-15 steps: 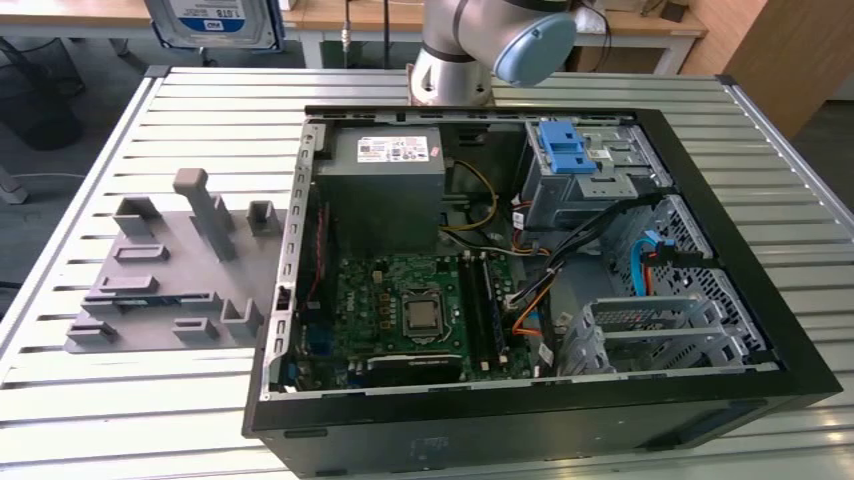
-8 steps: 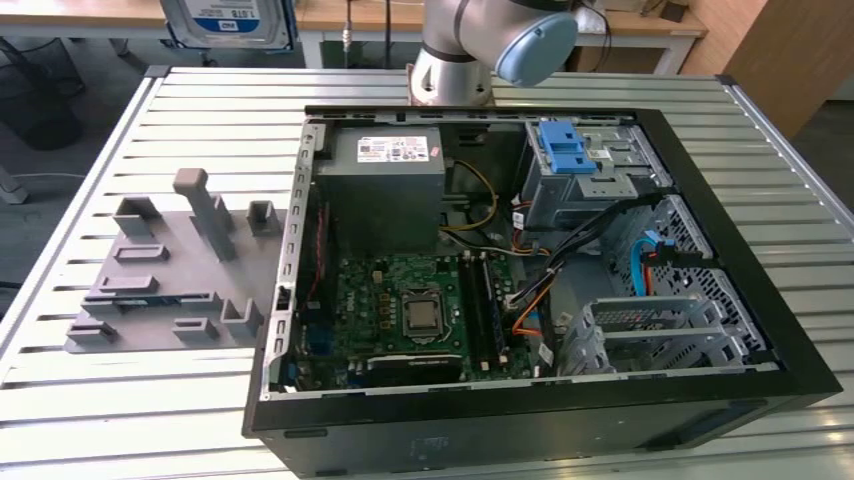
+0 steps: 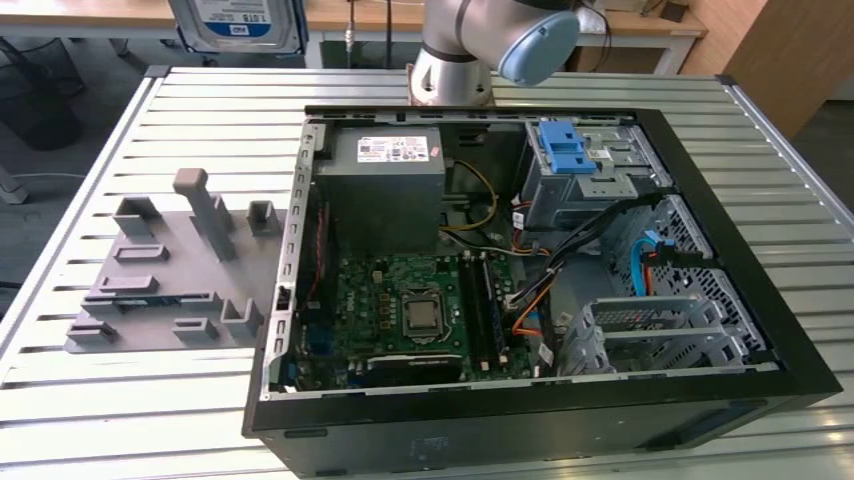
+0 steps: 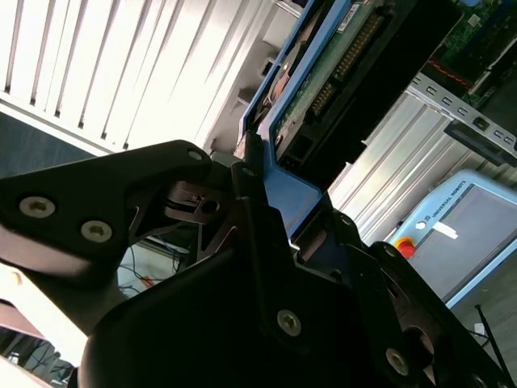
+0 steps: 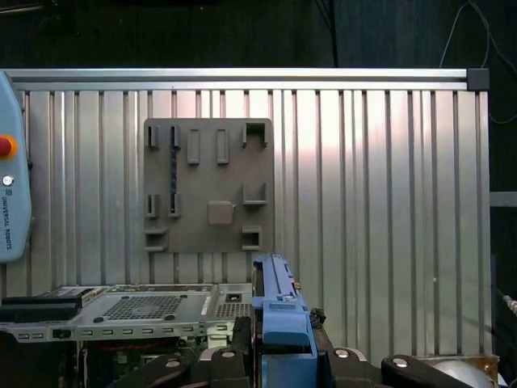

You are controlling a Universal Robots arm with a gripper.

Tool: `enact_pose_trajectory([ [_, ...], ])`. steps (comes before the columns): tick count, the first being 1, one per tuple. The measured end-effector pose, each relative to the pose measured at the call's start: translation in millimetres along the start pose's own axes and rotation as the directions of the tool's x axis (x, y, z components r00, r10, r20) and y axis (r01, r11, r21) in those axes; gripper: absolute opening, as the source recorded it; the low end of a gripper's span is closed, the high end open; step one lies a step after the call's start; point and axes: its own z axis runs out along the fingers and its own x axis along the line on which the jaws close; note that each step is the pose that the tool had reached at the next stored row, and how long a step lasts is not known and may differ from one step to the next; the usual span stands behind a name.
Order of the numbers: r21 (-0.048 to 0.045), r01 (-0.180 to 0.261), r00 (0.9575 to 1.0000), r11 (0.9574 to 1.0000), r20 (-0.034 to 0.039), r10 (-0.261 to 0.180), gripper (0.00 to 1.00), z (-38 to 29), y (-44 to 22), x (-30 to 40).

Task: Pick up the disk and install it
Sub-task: 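Pick up the disk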

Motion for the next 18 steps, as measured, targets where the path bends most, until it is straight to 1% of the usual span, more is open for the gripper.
enact_pose_trajectory([
  [10, 0.0, 0.0, 1.0, 1.0, 0.0, 0.0, 0.36, -0.1, -7.4, 15.1],
  [18, -0.0001, 0.0, 1.0, 1.0, -0.0001, 0.0, 0.36, -0.2, -17.5, 24.4],
])
